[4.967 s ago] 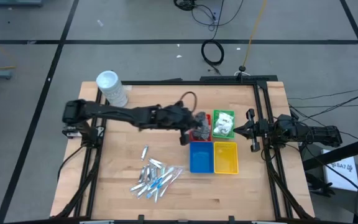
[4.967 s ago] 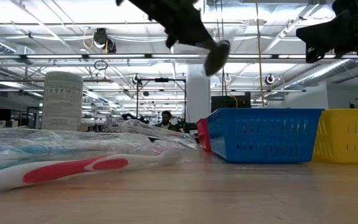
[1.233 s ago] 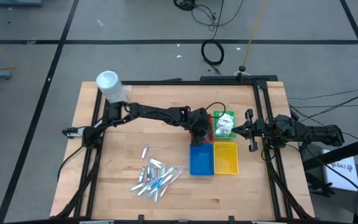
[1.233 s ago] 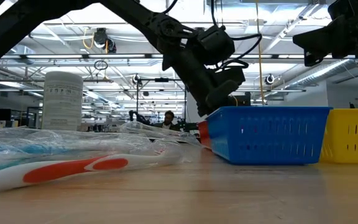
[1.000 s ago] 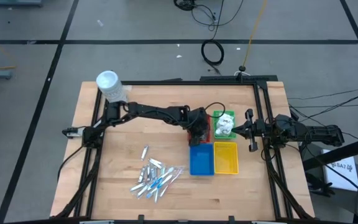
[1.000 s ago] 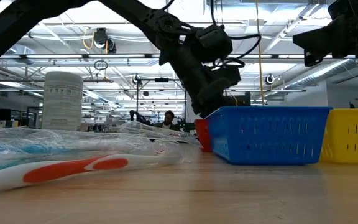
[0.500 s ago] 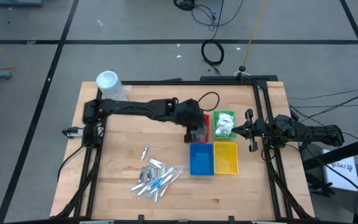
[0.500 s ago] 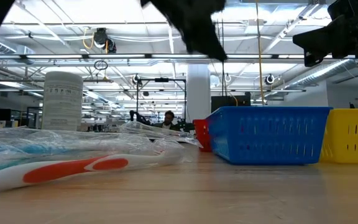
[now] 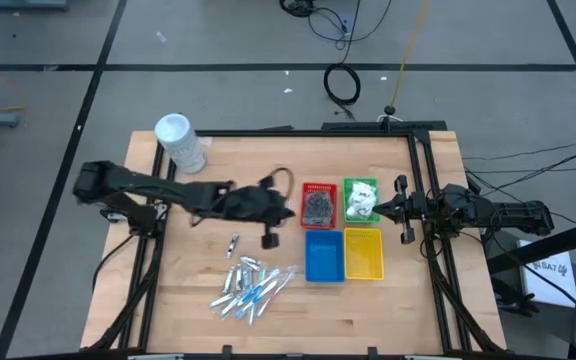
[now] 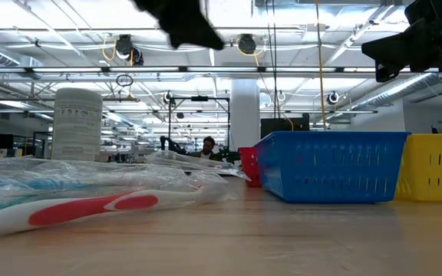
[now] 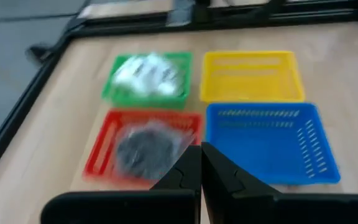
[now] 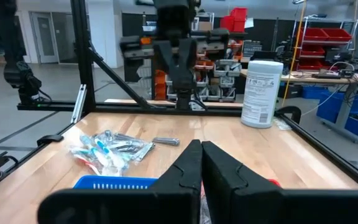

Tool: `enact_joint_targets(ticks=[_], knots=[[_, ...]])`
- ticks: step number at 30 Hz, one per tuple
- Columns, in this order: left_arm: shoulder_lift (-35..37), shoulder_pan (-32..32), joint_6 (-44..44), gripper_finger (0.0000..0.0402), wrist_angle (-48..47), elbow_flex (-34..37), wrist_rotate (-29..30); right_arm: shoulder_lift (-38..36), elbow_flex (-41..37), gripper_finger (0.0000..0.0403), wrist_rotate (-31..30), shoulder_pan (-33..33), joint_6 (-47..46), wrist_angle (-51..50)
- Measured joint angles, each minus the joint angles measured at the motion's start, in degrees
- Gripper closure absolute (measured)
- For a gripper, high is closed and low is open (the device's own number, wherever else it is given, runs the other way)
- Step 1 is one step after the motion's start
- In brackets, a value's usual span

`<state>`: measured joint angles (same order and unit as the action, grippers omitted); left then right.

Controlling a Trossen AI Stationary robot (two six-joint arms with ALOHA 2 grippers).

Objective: Pick & Place Travel size toiletries
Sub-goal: Put the silver nail cutter into the yellow bin

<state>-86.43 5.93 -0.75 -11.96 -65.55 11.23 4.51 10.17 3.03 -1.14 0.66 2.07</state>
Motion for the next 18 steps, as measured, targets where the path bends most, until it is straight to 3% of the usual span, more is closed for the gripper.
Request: enact_joint_targets(ticks=[3,7,18], knots=[[5.5,2.5,-7.3,0.0401,2.6,8.3,5.1,0.0,0.0,0.0403,0.0,0.0,0.0,0.0],[9.6,6.7,-20.7,0.0401,-0.6,15.5,10.0,0.0,0.0,0.0403,-0.1,0.0,0.0,-0.1],[5.7,14.1,-67.0,0.0401,-27.2,19.9,10.8,0.0,0.0,0.0403,-0.6,0.0,0.2,-0.2]])
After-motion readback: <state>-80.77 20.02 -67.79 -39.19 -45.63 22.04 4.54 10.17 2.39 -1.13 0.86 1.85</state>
